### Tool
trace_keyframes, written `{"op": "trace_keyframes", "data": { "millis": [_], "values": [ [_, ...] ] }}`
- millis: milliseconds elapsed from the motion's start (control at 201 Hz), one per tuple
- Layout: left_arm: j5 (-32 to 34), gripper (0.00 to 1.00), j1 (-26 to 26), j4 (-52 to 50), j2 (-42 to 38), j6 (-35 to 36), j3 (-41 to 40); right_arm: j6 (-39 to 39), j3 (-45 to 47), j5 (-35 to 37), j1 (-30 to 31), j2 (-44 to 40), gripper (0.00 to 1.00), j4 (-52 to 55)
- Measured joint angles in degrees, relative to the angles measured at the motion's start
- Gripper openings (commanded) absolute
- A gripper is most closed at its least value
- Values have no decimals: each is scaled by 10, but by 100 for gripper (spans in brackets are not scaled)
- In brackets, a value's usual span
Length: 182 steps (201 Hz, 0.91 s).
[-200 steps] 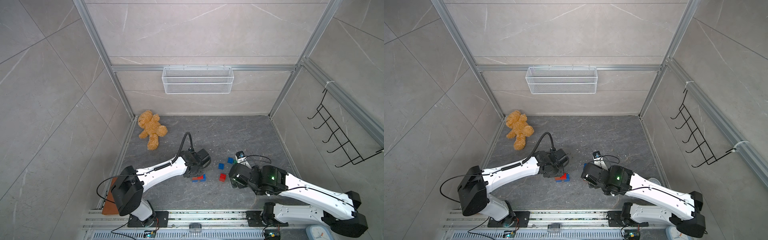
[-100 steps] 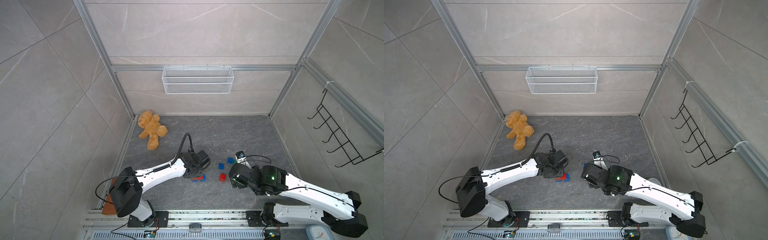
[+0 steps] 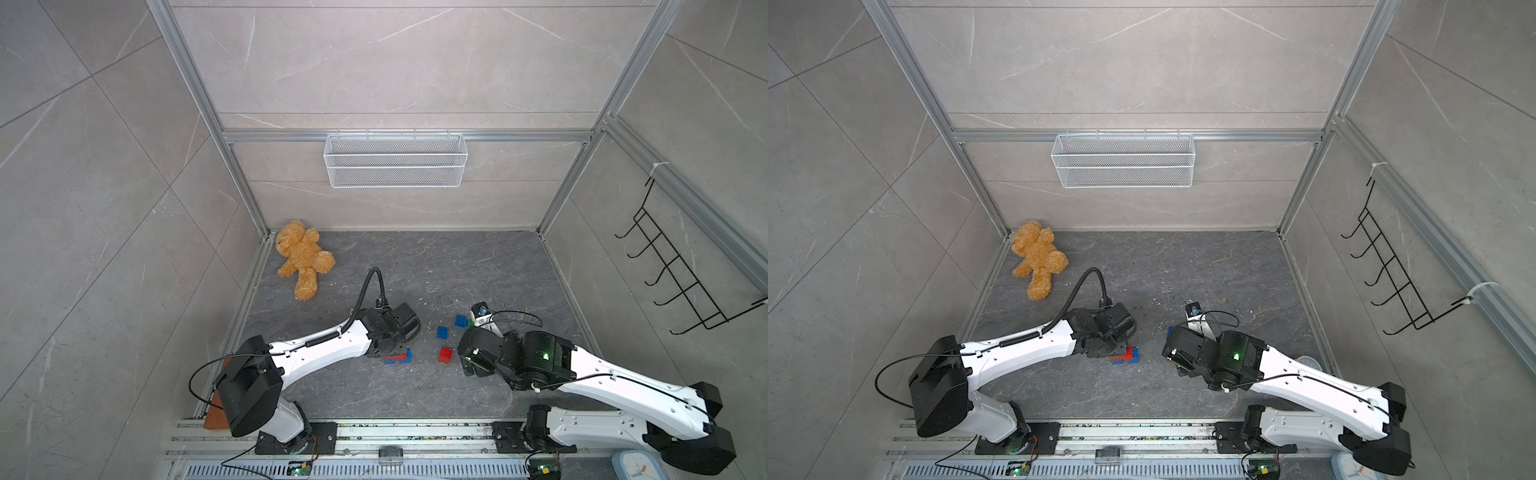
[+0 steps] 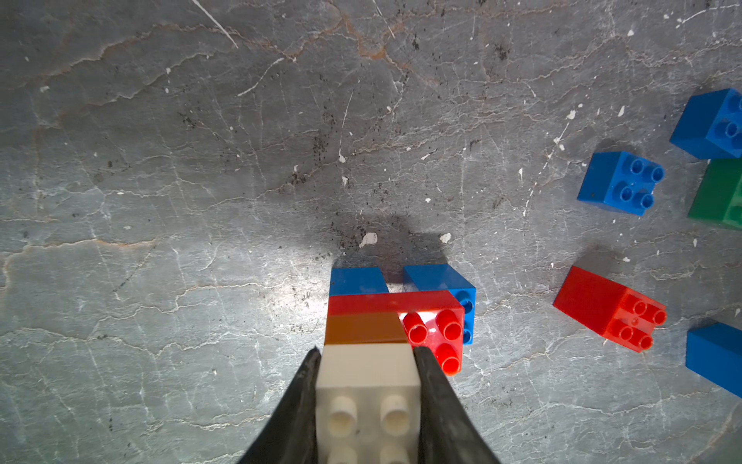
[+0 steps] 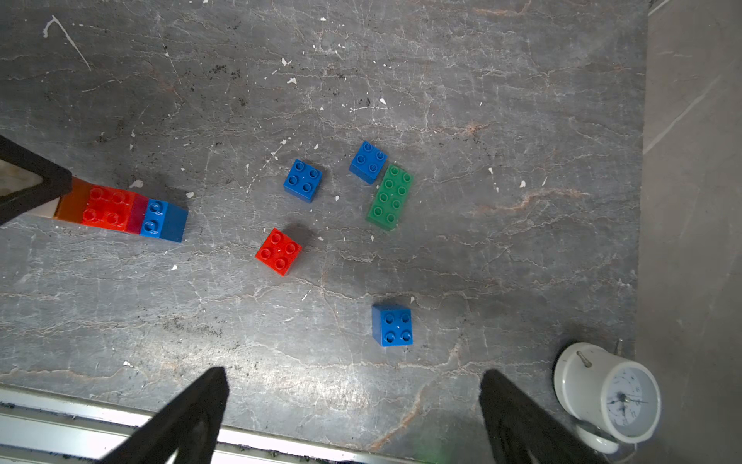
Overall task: Assemble the letter h with lego
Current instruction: Assemble the lego brick with the lego brick.
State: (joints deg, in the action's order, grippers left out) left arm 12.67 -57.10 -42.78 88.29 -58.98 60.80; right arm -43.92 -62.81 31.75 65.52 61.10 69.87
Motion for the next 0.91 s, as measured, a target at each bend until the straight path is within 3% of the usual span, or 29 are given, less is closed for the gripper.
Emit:
{"op": "trace_keyframes", "data": {
  "millis": [908],
  "values": [
    [10,0,-8,-32,27,-4,21,0,0,0,2,12,100,0]
  ]
}}
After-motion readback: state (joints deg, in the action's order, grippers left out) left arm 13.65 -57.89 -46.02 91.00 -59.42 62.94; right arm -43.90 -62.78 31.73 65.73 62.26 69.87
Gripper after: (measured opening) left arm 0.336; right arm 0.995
